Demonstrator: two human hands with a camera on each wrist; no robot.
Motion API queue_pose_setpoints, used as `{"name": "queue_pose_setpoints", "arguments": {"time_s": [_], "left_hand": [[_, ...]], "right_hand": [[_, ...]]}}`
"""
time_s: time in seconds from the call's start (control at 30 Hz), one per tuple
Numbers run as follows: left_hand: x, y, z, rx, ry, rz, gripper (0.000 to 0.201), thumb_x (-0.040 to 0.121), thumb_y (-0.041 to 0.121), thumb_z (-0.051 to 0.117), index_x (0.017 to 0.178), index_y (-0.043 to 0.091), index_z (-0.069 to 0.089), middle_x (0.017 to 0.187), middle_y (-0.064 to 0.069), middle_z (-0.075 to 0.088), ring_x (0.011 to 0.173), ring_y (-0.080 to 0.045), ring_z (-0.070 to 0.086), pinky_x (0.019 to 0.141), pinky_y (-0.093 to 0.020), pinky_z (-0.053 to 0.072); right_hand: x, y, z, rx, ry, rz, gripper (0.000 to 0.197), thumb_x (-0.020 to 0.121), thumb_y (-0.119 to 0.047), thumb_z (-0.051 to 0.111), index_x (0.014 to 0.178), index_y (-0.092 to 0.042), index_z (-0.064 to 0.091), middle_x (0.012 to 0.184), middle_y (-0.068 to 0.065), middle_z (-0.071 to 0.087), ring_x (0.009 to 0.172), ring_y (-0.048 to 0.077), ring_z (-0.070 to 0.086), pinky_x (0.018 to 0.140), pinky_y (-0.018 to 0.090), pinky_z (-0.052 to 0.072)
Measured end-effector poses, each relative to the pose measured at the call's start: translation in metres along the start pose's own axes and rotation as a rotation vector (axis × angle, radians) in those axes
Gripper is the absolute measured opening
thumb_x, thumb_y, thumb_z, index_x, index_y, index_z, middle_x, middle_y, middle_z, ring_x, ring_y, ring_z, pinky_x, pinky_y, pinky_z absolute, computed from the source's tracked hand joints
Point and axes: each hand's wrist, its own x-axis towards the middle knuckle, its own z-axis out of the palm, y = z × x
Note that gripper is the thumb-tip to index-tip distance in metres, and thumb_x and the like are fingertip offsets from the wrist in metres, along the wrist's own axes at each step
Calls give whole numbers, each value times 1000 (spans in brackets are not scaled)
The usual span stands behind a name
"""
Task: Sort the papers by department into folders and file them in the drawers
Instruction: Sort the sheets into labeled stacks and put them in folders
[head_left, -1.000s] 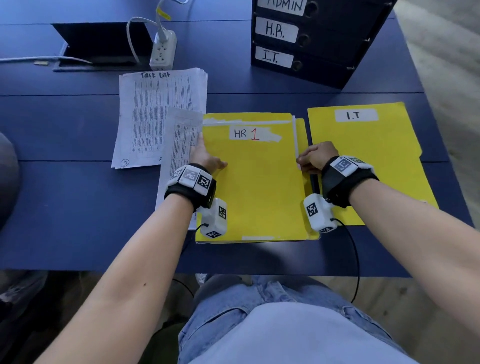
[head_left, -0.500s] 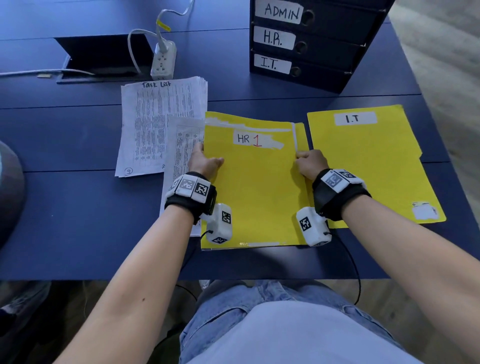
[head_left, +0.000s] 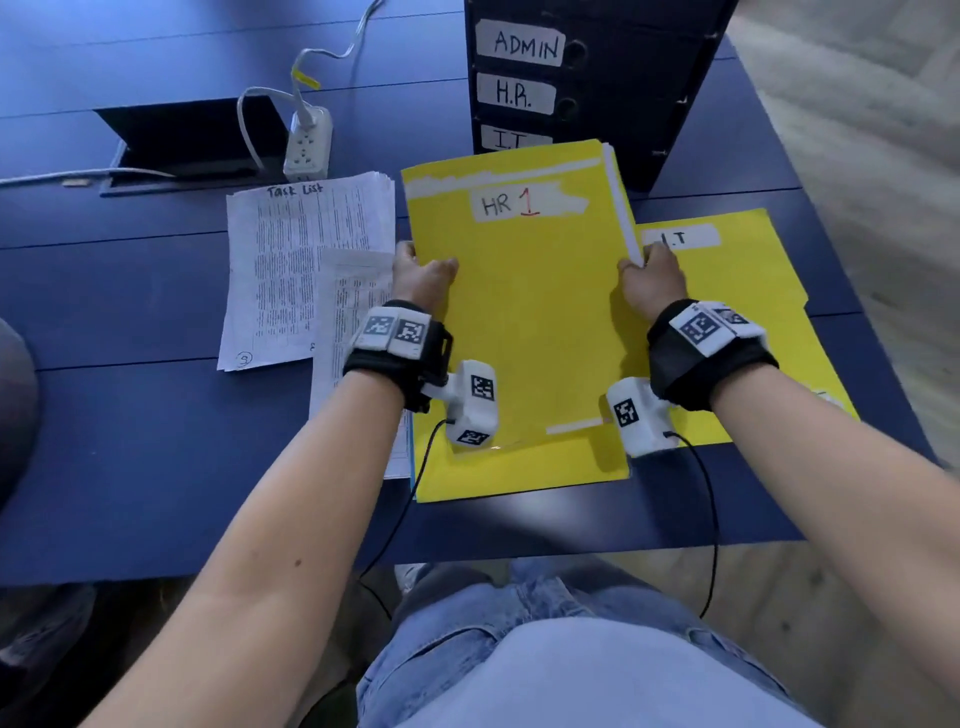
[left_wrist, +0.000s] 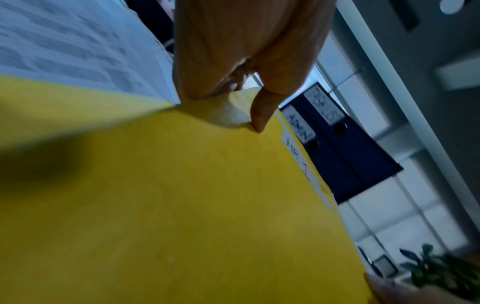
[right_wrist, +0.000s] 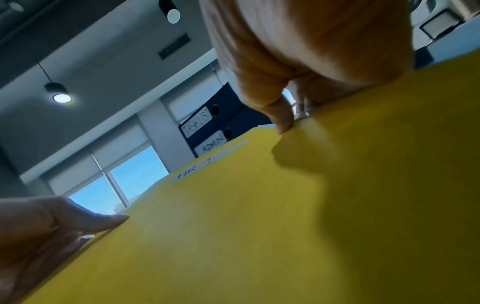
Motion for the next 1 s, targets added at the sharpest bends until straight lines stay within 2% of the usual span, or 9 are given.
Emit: {"name": "queue_pose_setpoints", "arguments": {"time_s": [0.1,0.17,0.23,0.4,0.47,0.57,0.77,0.87,1.0], "left_hand": [[-5,7,40,52,-97,-12,25,89,0,50,108,10,37,82,1,48,79,-18,51,59,-24,43],[-13,6,67,178,-164,-24,33,90,4,49,122,6,37,95,-4,51,91,-22,51,68,-30,44],[-18,0,92,310,-209,-34,47,89,8,50,134,2,34,121,-13,52,104,-25,53,81,-35,43],[-23,-11,141,504,-325,-59,52,95,17,44,139,1,21,126,-11,46,75,-16,43,59,-25,36],[-24,-17,152,539,-360,-77,59,96,17,43,144,3,12,136,-12,39,90,-18,43,62,-25,37],[-28,-26,155,544,-367,-42,64,94,8,47,147,9,9,140,-16,39,112,-28,50,70,-24,40],[-23,-37,135,553,-304,-4,67,93,6,50,147,12,10,146,-14,34,113,-26,49,66,-21,41],[-15,-42,118,575,-245,2,67,92,7,52,147,11,13,147,-13,33,127,-27,42,83,-23,40],[-7,-45,104,654,-195,-6,68,90,9,55,147,9,17,147,-14,30,133,-28,34,103,-32,35]], "right_hand": [[19,17,-31,-75,96,39,34,96,-14,41,126,2,44,129,19,51,113,34,51,76,32,36],[29,33,-49,-146,133,77,33,95,-12,43,125,2,46,129,20,51,114,35,51,77,33,37],[37,48,-64,-189,168,139,34,95,-11,43,126,2,47,129,21,51,116,35,50,80,34,39],[50,81,-87,-265,171,280,33,94,-8,43,122,9,50,131,25,48,118,38,47,87,40,39],[52,93,-90,-282,147,346,37,95,-10,41,128,8,44,139,23,37,125,36,39,97,39,33],[53,108,-88,-295,111,392,40,94,-12,41,129,7,43,140,24,35,128,38,34,103,42,29],[44,102,-66,-313,145,322,37,95,-12,39,123,10,48,136,22,39,125,38,35,98,41,32],[41,94,-51,-280,153,286,35,94,-12,41,121,9,50,133,23,44,123,38,39,97,42,35],[38,84,-37,-196,157,245,31,94,-12,44,116,9,50,126,25,51,118,38,47,93,42,39]]}}
